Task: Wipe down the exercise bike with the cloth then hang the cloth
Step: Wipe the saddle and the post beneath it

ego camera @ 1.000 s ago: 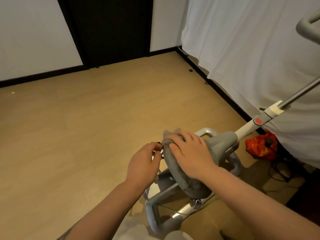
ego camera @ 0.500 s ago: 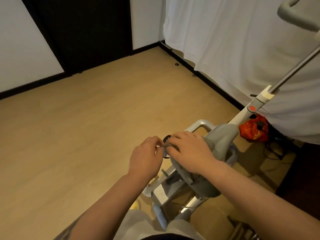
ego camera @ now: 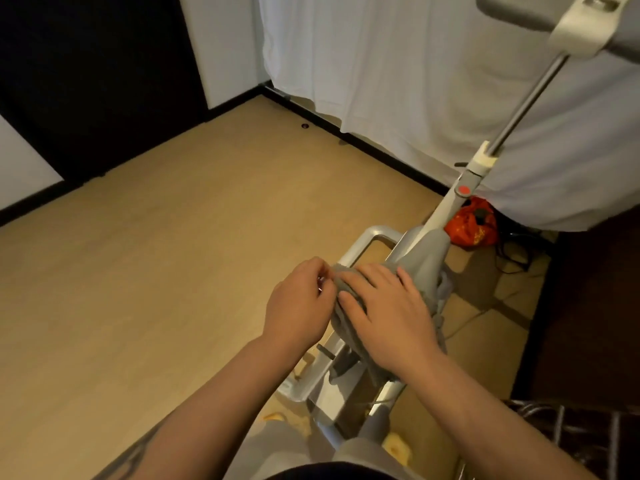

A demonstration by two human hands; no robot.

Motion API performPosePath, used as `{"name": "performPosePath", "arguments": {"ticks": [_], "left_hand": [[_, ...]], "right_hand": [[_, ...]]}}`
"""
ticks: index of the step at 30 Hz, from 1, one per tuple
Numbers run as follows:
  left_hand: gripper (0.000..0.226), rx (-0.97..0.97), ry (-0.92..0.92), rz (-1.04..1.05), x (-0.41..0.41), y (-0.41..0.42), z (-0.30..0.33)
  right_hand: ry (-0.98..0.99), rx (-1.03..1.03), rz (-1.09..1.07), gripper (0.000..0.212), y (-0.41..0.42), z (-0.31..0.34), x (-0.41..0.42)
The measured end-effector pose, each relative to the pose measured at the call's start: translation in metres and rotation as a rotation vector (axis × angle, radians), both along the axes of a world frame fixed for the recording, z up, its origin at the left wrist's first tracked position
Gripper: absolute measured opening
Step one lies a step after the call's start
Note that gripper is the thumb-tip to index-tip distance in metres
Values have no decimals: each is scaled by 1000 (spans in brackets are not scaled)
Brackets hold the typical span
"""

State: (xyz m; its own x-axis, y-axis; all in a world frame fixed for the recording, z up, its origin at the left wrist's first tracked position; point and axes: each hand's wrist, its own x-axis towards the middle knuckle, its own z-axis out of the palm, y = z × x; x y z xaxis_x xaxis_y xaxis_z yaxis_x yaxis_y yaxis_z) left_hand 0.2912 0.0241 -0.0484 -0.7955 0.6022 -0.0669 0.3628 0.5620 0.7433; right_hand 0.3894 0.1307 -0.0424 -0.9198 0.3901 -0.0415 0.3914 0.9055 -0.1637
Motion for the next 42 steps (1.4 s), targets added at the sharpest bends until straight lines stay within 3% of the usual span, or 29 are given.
{"name": "performPosePath", "arguments": {"ticks": [5, 8, 11, 15, 19, 23, 28, 33, 37, 42], "left_hand": [[9, 76, 1, -144, 1, 14, 4], [15, 99, 35, -245, 1, 30, 0], [12, 123, 57, -310, 7, 47, -2], [10, 141, 120, -350, 15, 58, -7], [16, 150, 178, -317, 20, 58, -12], [18, 181, 196, -313, 20, 54, -13], [19, 148, 210, -314, 20, 56, -14], [20, 158, 207, -317, 21, 55, -13], [32, 175, 428, -476, 23, 53, -10], [31, 199, 479, -454, 22, 53, -14]], "right_hand": [[2, -4, -196, 53, -26, -7, 44], [50, -145, -370, 51, 1, -7, 29], [107, -98, -476, 60, -16, -11, 34], [126, -183, -566, 62, -36, -14, 49], [141, -291, -787, 55, -18, -7, 31], [147, -296, -737, 62, -47, -12, 49], [265, -639, -977, 55, 5, -12, 37], [315, -585, -961, 56, -31, -12, 51], [226, -696, -1099, 51, 11, -11, 35], [196, -457, -919, 60, -34, -5, 44]]}}
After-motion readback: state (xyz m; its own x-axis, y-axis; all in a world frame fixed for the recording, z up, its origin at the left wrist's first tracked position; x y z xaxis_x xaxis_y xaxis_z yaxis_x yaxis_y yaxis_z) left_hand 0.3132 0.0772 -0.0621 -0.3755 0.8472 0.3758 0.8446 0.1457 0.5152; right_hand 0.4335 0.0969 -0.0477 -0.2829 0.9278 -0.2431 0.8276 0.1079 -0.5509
